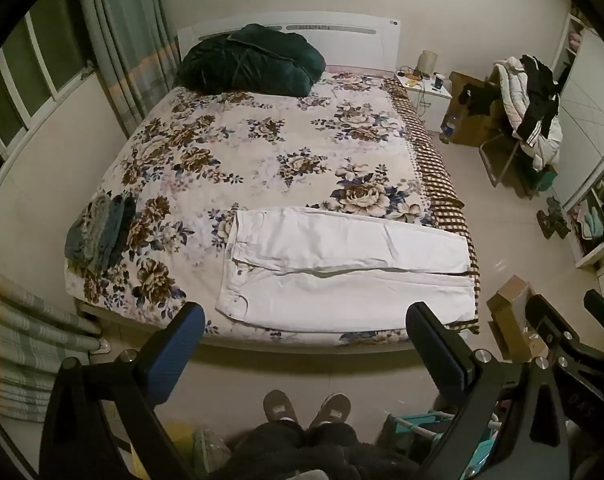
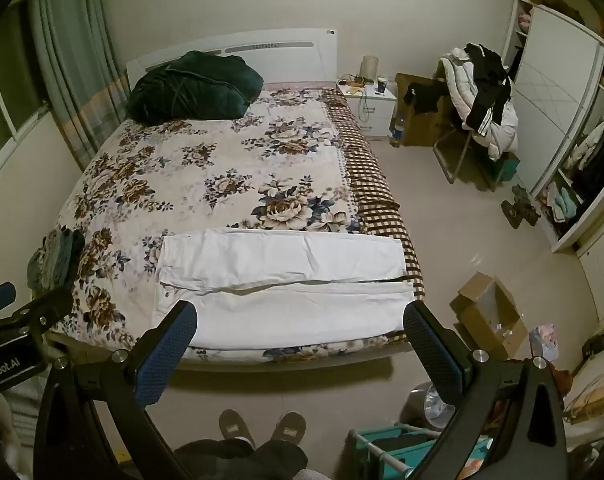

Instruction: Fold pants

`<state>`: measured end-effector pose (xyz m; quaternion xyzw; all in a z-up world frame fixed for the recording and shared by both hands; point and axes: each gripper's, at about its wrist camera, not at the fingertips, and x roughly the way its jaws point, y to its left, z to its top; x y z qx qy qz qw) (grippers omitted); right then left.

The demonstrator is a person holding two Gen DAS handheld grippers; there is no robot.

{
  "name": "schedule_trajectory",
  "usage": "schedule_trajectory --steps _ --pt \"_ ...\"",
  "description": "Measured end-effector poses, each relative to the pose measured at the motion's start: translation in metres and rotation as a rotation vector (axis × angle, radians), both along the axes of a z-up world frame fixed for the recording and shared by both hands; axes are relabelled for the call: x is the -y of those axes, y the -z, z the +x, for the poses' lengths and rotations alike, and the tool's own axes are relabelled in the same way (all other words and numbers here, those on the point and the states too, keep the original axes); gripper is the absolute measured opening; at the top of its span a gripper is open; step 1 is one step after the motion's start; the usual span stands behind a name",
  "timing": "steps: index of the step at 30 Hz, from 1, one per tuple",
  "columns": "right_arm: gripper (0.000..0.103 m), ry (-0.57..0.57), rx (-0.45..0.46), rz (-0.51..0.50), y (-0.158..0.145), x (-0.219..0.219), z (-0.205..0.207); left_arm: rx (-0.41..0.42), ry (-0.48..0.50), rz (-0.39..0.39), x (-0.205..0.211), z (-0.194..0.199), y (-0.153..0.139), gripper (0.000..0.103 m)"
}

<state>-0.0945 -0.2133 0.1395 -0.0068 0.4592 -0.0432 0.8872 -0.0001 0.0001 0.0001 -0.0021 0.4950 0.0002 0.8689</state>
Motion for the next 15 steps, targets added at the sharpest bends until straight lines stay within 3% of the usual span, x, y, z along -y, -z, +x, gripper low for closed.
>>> schedule_trajectory --steps 15 --pt "0.103 0.002 0.001 -0.009 -0.0002 -0.0001 -0.0001 0.004 0.006 -0.004 -0.0024 0.0022 0.0019 0.103"
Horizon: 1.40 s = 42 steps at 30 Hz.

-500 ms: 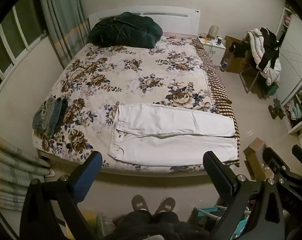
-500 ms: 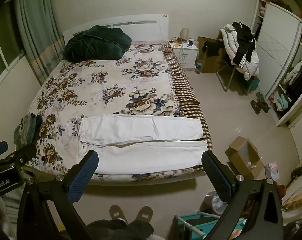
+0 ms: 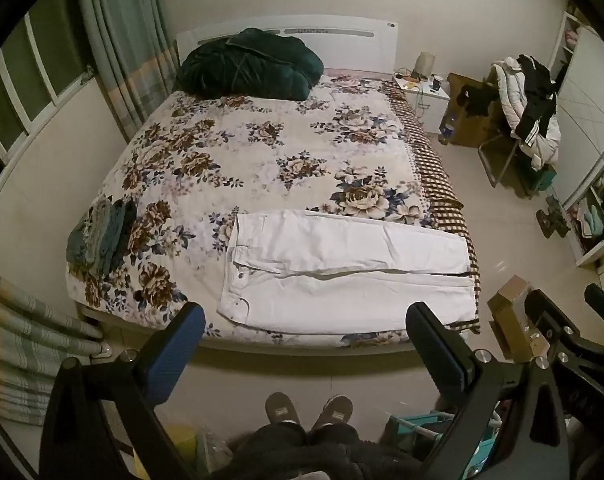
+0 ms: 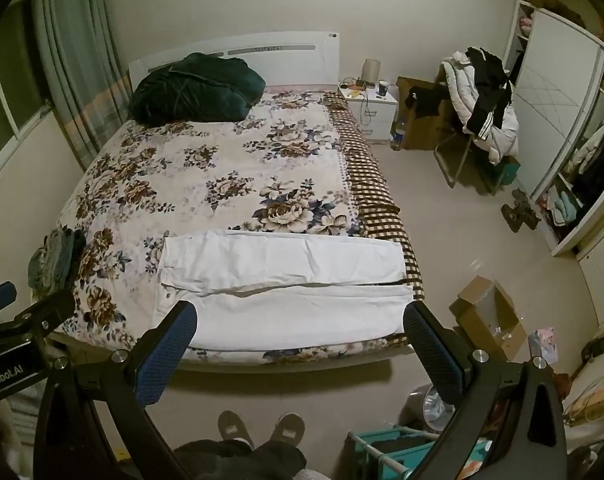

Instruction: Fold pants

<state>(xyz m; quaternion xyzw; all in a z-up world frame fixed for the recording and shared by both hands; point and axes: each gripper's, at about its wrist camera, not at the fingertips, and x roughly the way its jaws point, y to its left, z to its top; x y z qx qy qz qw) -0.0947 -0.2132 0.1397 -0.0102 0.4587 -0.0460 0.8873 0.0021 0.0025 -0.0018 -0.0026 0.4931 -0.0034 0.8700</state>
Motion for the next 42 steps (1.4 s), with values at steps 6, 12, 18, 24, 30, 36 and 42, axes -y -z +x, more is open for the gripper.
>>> schedule_trajectory --steps 6,12,18,24,30,36,42 --pt "0.103 -0.001 0.001 -0.001 -0.001 0.000 -0.001 0.001 -0.002 0.003 0.003 -0.002 -0.002 0.103" --pt "0.103 0.000 0.002 -0.002 -0.003 -0.001 -0.003 0.004 -0.003 0.005 0.003 -0.002 -0.002 0.103" --pt "0.103 -0.002 0.006 -0.003 -0.004 -0.002 -0.005 0.006 -0.004 0.005 0.003 -0.002 -0.002 0.103" --pt "0.103 -0.003 0.008 -0.004 -0.005 -0.002 -0.007 0.008 -0.002 0.004 0.003 -0.002 -0.002 0.103" --pt "0.103 -0.003 0.011 -0.005 -0.006 -0.003 -0.009 0.010 -0.002 0.006 0.003 -0.002 -0.001 0.103" --pt "0.103 -0.003 0.012 -0.005 -0.015 0.001 -0.002 0.012 -0.004 0.007 0.003 -0.002 -0.001 0.103" --pt "0.103 -0.004 0.015 -0.006 -0.015 0.000 -0.006 0.014 -0.003 0.008 0.003 -0.002 -0.001 0.103"
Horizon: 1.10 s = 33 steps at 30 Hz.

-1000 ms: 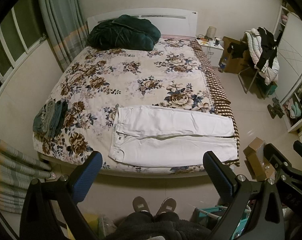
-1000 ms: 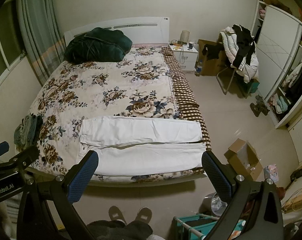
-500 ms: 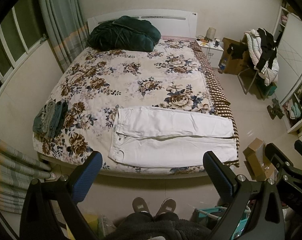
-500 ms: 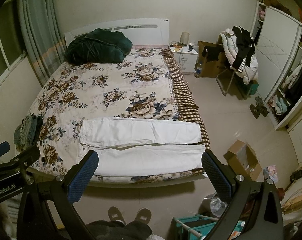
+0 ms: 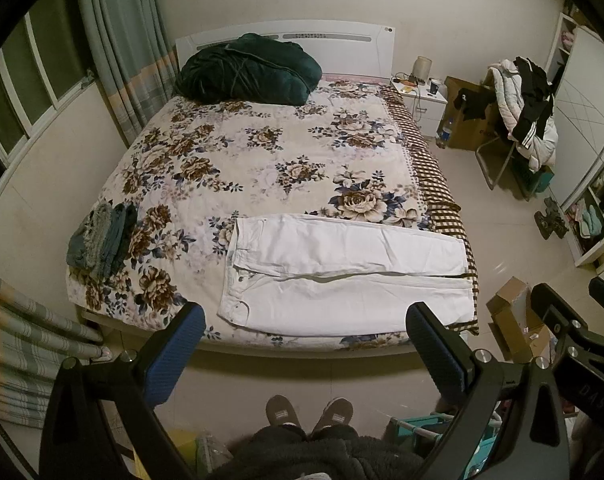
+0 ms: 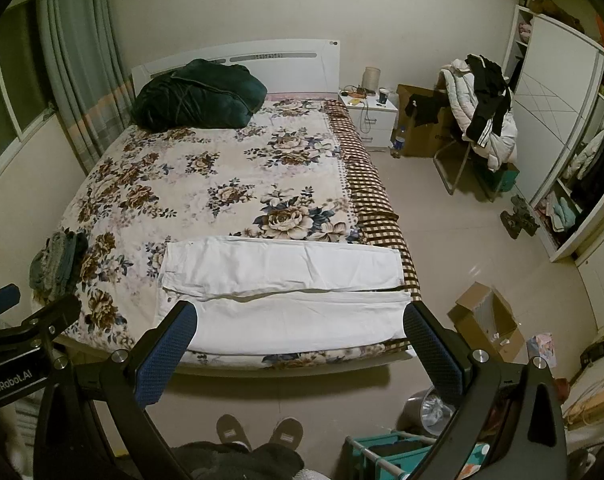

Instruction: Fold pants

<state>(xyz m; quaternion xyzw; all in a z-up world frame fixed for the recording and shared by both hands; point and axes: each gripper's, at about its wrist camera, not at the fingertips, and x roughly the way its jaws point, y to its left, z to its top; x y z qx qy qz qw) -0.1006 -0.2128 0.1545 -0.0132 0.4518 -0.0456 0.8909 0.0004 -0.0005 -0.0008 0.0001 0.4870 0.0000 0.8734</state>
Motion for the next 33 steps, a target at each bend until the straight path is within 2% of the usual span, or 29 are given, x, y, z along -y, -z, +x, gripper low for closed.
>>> schedule_trajectory --steps 23,24,25,33 --pt "0.103 -0.002 0.003 -0.002 -0.001 0.003 -0.001 0.005 -0.001 -0.002 0.000 -0.001 0.000 0.103" --pt "0.103 -0.002 0.005 -0.001 -0.010 0.003 0.006 0.005 -0.002 -0.003 0.006 0.015 -0.007 0.103" --pt "0.103 -0.003 0.003 -0.002 -0.013 0.004 0.010 0.006 -0.001 -0.001 0.005 0.012 -0.007 0.103" --pt "0.103 -0.006 0.002 -0.002 -0.009 0.004 0.007 0.002 -0.004 -0.007 0.009 0.022 -0.013 0.103"
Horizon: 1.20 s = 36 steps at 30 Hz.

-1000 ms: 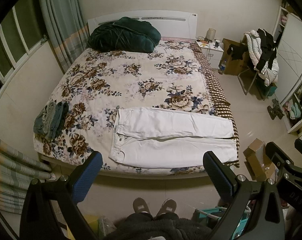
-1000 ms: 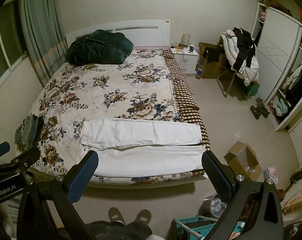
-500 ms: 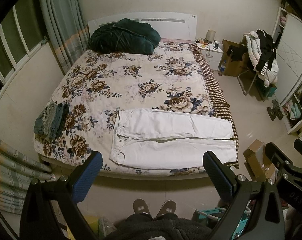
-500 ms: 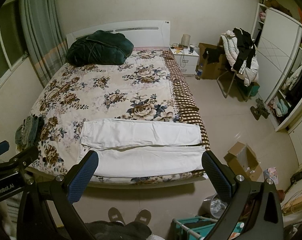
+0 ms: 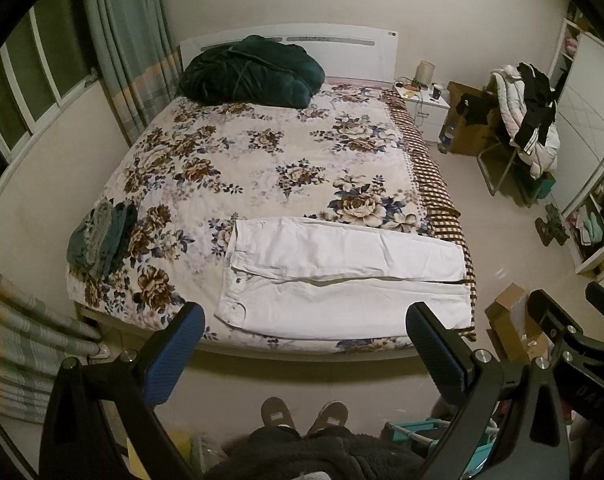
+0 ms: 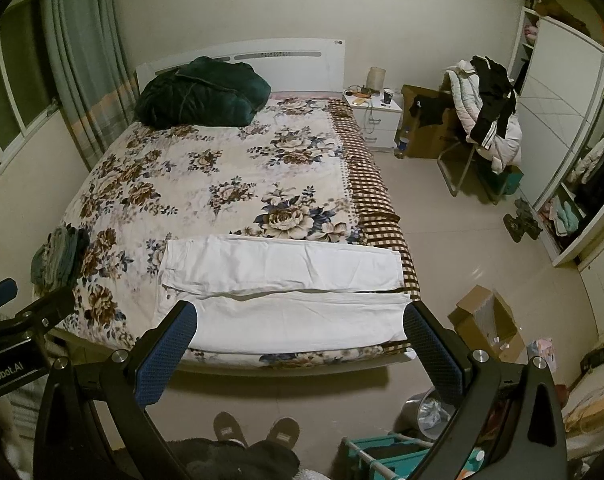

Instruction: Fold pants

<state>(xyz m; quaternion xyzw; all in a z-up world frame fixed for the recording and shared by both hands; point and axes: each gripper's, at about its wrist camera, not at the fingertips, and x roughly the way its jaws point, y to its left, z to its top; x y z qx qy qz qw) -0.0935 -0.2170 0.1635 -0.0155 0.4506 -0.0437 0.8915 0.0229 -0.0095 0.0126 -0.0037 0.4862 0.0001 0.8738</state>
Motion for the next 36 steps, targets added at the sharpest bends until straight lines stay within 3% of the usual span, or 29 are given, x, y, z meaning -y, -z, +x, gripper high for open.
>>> schedule_trajectory --steps 5,8,9,10,11,13,18,25,31,36 --pt "0.103 0.006 -0.012 0.005 -0.008 0.004 0.010 0.006 -0.025 0.006 0.009 0.023 -0.014 0.103" --pt "0.103 0.040 -0.026 0.009 0.006 0.016 0.026 0.016 -0.051 0.014 0.008 0.038 0.002 0.103" --pt "0.103 0.052 -0.034 0.007 0.018 0.022 0.035 0.017 -0.070 0.032 0.008 0.057 0.008 0.103" --pt "0.103 0.063 -0.036 0.010 0.022 0.027 0.043 0.014 -0.081 0.039 0.006 0.051 0.023 0.103" --pt "0.103 0.079 -0.039 0.010 0.050 0.037 0.058 0.009 -0.094 0.045 0.005 0.061 0.031 0.103" --pt "0.103 0.109 -0.048 0.003 0.072 0.050 0.081 -0.015 -0.127 0.058 0.003 0.086 0.050 0.103" --pt "0.103 0.209 -0.107 0.025 0.135 0.092 0.158 -0.114 -0.160 0.087 -0.003 0.156 0.106 0.103" --pt "0.103 0.378 -0.247 0.140 0.268 0.158 0.297 -0.336 -0.249 0.050 -0.026 0.290 0.230 0.103" --pt "0.103 0.576 -0.417 0.337 0.422 0.219 0.411 -0.539 -0.370 -0.011 -0.047 0.404 0.365 0.103" --pt "0.103 0.699 -0.503 0.366 0.534 0.260 0.482 -0.678 -0.488 -0.030 -0.076 0.474 0.479 0.103"
